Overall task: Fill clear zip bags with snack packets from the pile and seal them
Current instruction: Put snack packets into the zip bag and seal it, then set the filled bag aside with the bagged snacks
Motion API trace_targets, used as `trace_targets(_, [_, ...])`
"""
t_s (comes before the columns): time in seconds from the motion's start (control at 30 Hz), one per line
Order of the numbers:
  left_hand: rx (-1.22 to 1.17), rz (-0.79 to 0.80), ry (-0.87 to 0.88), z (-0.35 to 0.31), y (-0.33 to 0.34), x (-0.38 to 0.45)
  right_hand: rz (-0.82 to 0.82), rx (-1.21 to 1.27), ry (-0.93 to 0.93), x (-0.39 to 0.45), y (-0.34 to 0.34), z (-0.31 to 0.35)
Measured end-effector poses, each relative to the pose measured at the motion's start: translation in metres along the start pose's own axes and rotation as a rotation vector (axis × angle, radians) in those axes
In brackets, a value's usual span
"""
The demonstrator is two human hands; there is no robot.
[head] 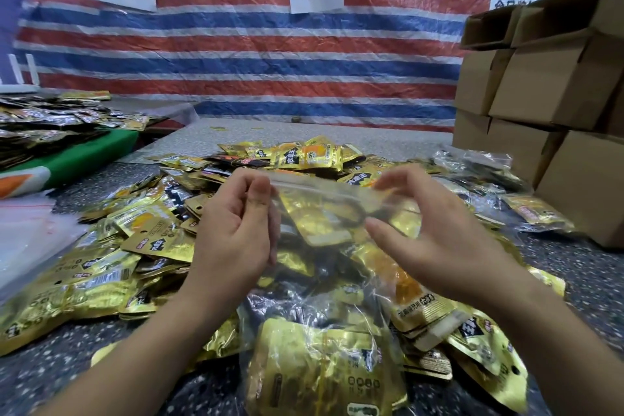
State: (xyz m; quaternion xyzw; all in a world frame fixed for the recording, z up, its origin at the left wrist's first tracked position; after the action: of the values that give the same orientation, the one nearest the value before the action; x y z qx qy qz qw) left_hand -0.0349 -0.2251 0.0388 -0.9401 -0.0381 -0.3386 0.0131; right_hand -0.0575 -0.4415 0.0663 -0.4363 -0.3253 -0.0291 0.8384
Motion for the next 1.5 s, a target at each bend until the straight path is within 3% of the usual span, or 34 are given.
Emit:
trace_targets(0.13, [-0.072, -0.063, -0.093, 0.001, -0.002, 0.001, -0.22, 0.554, 0.263, 0.01, -0.004, -0.003])
trace_targets(0.23, [-0.1, -0.118, -0.144, 0.001, -0.005, 0.003, 0.046, 0.865, 0.457, 0.001, 0.008, -0.012])
trace_targets(0.37, [-0.183, -0.159, -0.199, 0.0, -0.008, 0.005, 0.347, 1.101, 0.498, -0.01, 0.023, -0.01])
trace_targets(0.43, [-0.264, -0.161, -0.249, 0.001, -0.006, 0.005, 0.436, 1.111, 0.444, -0.013, 0.025, -0.008])
trace_targets(0.6, [-0.352, -0.165, -0.312, -0.001, -0.004, 0.007, 0.647, 0.85, 0.268, -0.025, 0.038, 0.011])
trace_targets(0.77, [-0.373, -0.12, -0.341, 0.0, -0.001, 0.004, 0.679, 0.494, 0.176, -0.026, 0.047, 0.017])
trace_targets(0.83, [-0.359, -0.124, -0.366, 0.0, -0.001, 0.003, 0.678, 0.511, 0.146, -0.026, 0.048, 0.023])
trace_targets(0.93, [-0.33, -0.143, -0.409, -0.002, -0.003, 0.005, 0.608, 0.58, 0.174, -0.026, 0.047, 0.029])
trace_targets(1.0, [-0.446, -0.125, -0.453, -0.001, -0.004, 0.009, 0.508, 0.636, 0.194, -0.022, 0.04, 0.027])
trace_targets(1.07, [-0.511, -0.105, -0.496, 0.004, -0.007, 0.013, 0.317, 0.795, 0.314, -0.015, 0.029, 0.016])
trace_targets(1.17, [-0.436, -0.076, -0.502, 0.008, -0.008, 0.014, -0.052, 1.146, 0.565, 0.0, 0.001, -0.02])
trace_targets(1.23, [-0.384, -0.056, -0.495, 0.009, -0.008, 0.013, -0.267, 1.312, 0.627, 0.012, -0.02, -0.049])
trace_targets(1.4, [-0.353, -0.026, -0.516, 0.01, -0.006, 0.01, -0.598, 1.526, 0.681, 0.033, -0.043, -0.124])
trace_targets(1.5, [-0.352, -0.014, -0.523, 0.011, -0.003, 0.01, -0.692, 1.486, 0.74, 0.03, -0.048, -0.163])
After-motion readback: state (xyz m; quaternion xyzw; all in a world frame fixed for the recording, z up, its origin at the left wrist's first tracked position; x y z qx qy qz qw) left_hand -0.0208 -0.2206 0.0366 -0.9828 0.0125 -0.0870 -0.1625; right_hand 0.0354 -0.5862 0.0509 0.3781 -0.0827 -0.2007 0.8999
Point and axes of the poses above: each hand's wrist, its own x-axis towards the middle knuckle, its own y-axis out of the palm, z = x × y, the point moved 3 cm from there along x, towards the middle knuckle, and after that the axes turned 3 degrees about -y, right-handed, at the moved point
